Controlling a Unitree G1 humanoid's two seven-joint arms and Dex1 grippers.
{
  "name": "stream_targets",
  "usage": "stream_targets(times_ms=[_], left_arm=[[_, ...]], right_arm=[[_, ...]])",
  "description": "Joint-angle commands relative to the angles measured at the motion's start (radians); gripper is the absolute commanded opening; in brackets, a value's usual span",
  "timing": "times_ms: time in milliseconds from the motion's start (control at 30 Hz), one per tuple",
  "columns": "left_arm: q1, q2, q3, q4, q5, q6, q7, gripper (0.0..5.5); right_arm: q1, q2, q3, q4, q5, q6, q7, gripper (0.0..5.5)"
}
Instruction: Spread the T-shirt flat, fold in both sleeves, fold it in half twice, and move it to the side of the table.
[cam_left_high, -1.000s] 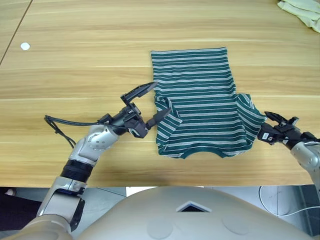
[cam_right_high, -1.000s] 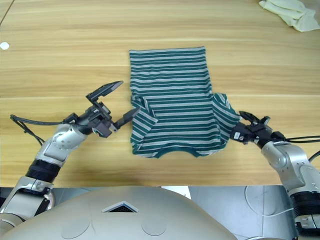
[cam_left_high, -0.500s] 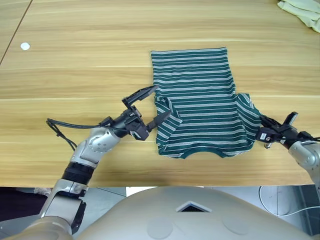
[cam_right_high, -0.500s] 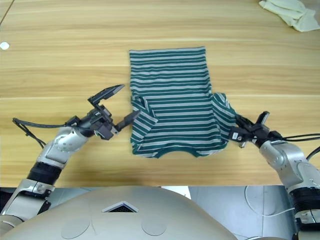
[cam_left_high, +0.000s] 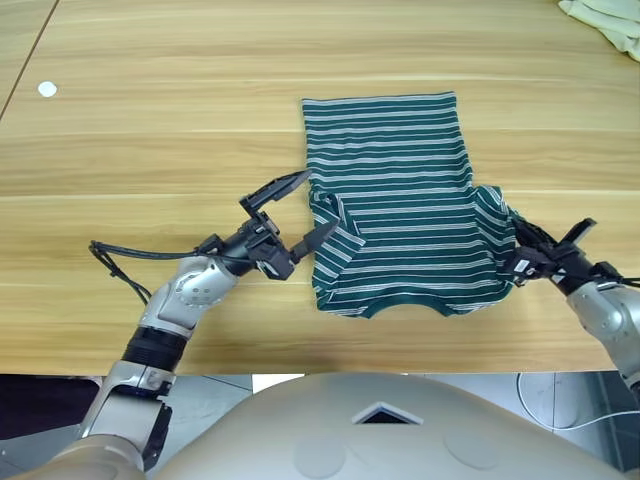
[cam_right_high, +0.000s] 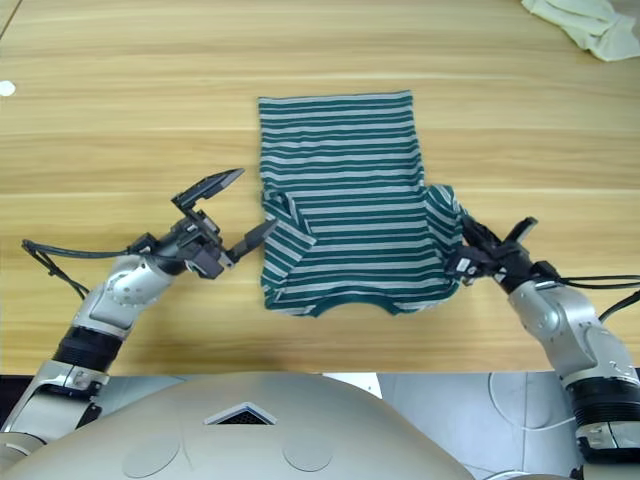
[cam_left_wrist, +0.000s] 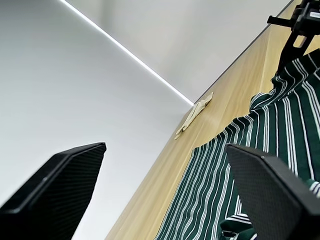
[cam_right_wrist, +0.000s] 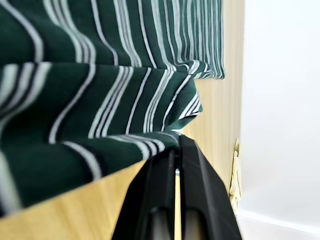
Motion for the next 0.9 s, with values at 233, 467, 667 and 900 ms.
stream_targets(times_ms=[233,467,667,900], left_arm=[[-0.016,-0.014,-0.009,0.039,0.028,-0.001,0.001,4.46],[-0.031,-0.027,-0.018,0.078,0.064,-0.004,0.009,4.46],[-0.045,-0.035,-0.026,0.100,0.073,-0.008,0.018,4.46],[-0.052,-0.033,-0.028,0.118,0.078,-0.016,0.026,4.46]], right_arm=[[-0.006,0.024,-0.016,-0.072,0.012,-0.020,0.012,0.01],[-0.025,0.056,0.020,-0.122,0.024,-0.048,0.061,0.01],[-0.032,0.068,0.035,-0.144,0.018,-0.056,0.081,0.01],[-0.029,0.020,-0.090,-0.091,0.050,-0.043,0.057,0.01]])
